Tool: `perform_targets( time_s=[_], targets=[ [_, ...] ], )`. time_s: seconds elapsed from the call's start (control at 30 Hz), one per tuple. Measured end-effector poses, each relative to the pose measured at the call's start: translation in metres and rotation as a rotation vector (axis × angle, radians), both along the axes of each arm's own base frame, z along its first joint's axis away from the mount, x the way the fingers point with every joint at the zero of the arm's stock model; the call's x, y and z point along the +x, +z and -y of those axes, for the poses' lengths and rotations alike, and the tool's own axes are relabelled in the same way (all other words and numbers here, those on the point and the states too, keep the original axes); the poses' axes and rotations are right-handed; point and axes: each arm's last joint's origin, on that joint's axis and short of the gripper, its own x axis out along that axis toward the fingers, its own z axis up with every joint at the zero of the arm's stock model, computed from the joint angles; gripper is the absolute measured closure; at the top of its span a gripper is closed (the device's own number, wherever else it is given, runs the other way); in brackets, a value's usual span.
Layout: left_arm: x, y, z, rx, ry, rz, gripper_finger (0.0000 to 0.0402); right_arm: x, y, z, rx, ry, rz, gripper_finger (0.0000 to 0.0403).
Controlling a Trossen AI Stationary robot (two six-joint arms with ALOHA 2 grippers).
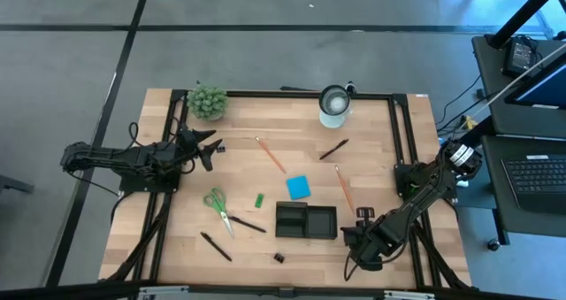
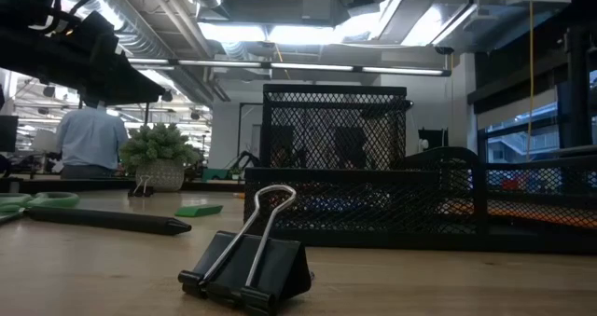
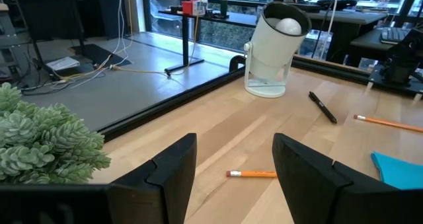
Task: Pick and place office supplies into organizer
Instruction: Put the bottom right binder clip into the bottom left slot of the desk organizer
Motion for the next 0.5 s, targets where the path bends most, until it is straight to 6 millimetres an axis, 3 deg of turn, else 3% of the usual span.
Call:
perform_targets(
  time_s=[0.5],
  targets=[
    [0.0, 0.0001, 0.0, 0.0, 0.0, 0.0, 0.0208, 0.0011, 0.001, -0.0006, 0.006, -0.002, 0.013, 0.0346]
  ],
)
